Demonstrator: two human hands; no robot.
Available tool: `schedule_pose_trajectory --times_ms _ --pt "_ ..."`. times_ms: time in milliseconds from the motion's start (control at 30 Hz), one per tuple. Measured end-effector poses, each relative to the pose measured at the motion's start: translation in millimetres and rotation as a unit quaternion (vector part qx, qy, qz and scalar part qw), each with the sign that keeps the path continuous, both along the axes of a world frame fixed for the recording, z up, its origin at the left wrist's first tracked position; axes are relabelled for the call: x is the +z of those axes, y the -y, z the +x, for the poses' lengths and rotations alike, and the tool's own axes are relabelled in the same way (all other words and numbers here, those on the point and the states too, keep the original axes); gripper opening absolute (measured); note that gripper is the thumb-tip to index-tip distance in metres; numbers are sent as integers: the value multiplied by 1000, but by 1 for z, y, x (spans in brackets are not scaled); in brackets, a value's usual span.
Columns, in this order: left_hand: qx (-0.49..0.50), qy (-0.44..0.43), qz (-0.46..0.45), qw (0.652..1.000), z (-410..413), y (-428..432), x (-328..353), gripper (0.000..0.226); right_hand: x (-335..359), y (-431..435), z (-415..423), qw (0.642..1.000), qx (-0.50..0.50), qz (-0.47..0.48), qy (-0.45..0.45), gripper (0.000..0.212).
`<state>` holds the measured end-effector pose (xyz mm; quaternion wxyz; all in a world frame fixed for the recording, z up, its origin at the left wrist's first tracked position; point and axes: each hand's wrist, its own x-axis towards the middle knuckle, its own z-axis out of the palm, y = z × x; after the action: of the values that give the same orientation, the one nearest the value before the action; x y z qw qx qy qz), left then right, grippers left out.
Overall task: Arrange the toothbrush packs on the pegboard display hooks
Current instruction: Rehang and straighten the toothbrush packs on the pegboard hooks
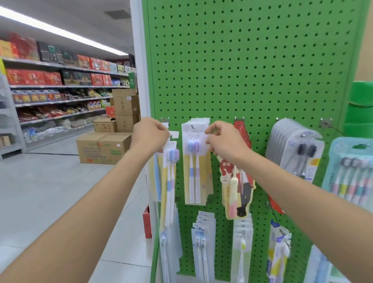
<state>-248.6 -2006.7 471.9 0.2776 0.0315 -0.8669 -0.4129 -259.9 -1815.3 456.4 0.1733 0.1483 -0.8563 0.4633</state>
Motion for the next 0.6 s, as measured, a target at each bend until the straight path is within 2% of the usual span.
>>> schedule_pose_trajectory --times_ms 233,367,600 --pt "29 -14 -106 994 -50 -2 30 22 35 -2 -50 998 -39 -23 -36 18" --pt "45 -13 -144 989 -83 0 43 23 46 1 -78 998 -29 28 -38 15" --pt "27 1 -153 988 -128 0 58 17 51 -2 -118 993 -8 119 2 27"
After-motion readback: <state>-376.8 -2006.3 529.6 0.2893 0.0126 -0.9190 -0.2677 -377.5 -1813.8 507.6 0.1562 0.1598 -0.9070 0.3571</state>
